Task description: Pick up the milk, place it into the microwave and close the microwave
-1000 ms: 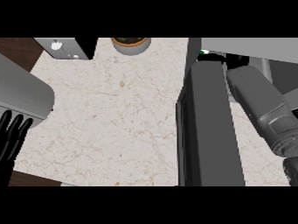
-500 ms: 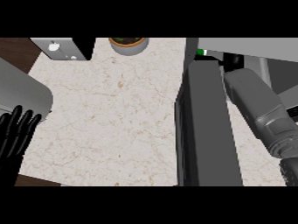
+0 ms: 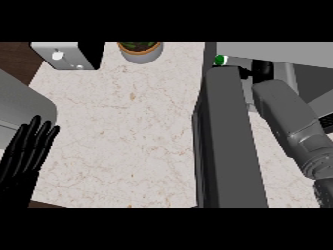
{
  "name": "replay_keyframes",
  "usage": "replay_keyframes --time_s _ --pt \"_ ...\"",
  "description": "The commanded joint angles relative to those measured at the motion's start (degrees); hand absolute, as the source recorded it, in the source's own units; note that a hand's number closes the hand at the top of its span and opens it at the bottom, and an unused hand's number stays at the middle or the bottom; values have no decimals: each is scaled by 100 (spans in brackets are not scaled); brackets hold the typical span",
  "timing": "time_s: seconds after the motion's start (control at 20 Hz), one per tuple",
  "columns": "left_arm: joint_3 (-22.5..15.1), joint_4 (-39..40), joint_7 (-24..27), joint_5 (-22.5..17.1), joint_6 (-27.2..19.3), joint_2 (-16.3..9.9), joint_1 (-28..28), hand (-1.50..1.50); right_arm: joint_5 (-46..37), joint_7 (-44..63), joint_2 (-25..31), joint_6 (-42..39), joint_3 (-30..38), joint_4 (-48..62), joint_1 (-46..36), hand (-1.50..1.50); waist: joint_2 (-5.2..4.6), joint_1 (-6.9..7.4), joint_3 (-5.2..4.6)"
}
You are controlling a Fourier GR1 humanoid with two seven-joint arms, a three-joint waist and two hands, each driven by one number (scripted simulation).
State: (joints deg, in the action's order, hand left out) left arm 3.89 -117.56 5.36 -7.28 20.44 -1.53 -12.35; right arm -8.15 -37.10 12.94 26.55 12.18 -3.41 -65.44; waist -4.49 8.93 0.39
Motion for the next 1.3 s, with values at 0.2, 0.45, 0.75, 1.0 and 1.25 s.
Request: replay_keyframes --time_s 0.2,0.45,0.75,1.0,1.25 --pt "-264 -68 20 163 20 107 -180 -150 96 -328 238 -702 103 -54 326 -150 86 -87 0" --pt "-430 -47 40 263 -144 152 -89 -150 178 -257 235 -877 194 -66 254 -150 93 -92 -5" --pt "-571 67 36 340 -223 121 -72 -150 309 -723 -10 -1014 331 -130 663 -150 149 -242 -6" --pt "-878 254 40 455 -313 152 -92 -150 332 -893 -42 -1625 344 -121 899 -150 230 -415 -12" --pt "-830 448 38 435 -63 69 8 -150 446 -1129 -45 -2175 448 -166 1166 -150 275 -498 -15"
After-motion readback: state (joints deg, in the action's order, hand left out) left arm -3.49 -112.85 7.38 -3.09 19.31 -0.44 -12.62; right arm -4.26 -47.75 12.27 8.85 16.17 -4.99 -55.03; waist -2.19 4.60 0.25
